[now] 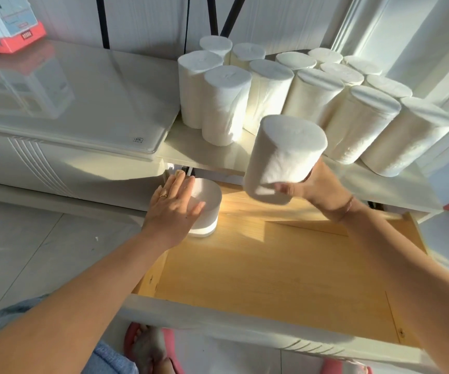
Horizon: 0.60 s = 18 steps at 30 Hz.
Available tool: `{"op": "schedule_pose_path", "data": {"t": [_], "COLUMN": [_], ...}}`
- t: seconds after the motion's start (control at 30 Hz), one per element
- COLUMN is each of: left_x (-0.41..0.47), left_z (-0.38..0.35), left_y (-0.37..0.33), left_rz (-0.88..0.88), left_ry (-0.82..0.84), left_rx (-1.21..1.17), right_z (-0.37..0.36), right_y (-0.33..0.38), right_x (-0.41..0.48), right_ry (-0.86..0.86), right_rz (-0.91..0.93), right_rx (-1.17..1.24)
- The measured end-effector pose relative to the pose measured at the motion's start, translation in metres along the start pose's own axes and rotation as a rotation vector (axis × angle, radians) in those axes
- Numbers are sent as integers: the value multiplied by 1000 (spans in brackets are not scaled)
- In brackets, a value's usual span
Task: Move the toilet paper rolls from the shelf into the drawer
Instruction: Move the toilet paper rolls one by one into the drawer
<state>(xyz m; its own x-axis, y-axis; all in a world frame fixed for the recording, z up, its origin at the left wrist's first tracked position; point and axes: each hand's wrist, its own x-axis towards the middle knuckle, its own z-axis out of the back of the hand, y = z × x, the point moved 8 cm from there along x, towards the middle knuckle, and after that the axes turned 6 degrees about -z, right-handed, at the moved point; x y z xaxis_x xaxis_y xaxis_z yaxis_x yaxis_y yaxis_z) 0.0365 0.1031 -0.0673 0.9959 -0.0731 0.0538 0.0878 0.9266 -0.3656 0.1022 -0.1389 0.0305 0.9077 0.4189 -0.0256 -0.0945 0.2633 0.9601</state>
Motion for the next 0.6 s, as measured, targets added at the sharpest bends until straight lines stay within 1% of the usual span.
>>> {"op": "schedule_pose_path", "data": {"t": [0.1,0.17,0.27,0.37,0.47,0.53,0.6], "left_x": [2,1,0,1,0,0,-1], "left_z": [0,-2,-2,-2,-2,-1,-1], "left_y": [0,0,1,0,0,0,-2], "left_rz": [-2,-12,-13,-20,-24,-25,-25], "left_ry": [-12,-2,-19,-15,-9,-5,3], "left_rx": [39,66,-1,3,5,6,-3], "right_z": [-33,-49,-57,-56,-59,-59,-55], "right_y": [-27,-59,-100,-123,-144,-150,-153], "right_x": [-33,-46,-49,-45,-48,-52,-59], "right_ry": [184,240,230,189,193,245,373], "right_rz": [-102,-191,-267,-328,-386,-423,-521], "right_rx": [-112,-146,-208,-179,-165,-222,-178]}}
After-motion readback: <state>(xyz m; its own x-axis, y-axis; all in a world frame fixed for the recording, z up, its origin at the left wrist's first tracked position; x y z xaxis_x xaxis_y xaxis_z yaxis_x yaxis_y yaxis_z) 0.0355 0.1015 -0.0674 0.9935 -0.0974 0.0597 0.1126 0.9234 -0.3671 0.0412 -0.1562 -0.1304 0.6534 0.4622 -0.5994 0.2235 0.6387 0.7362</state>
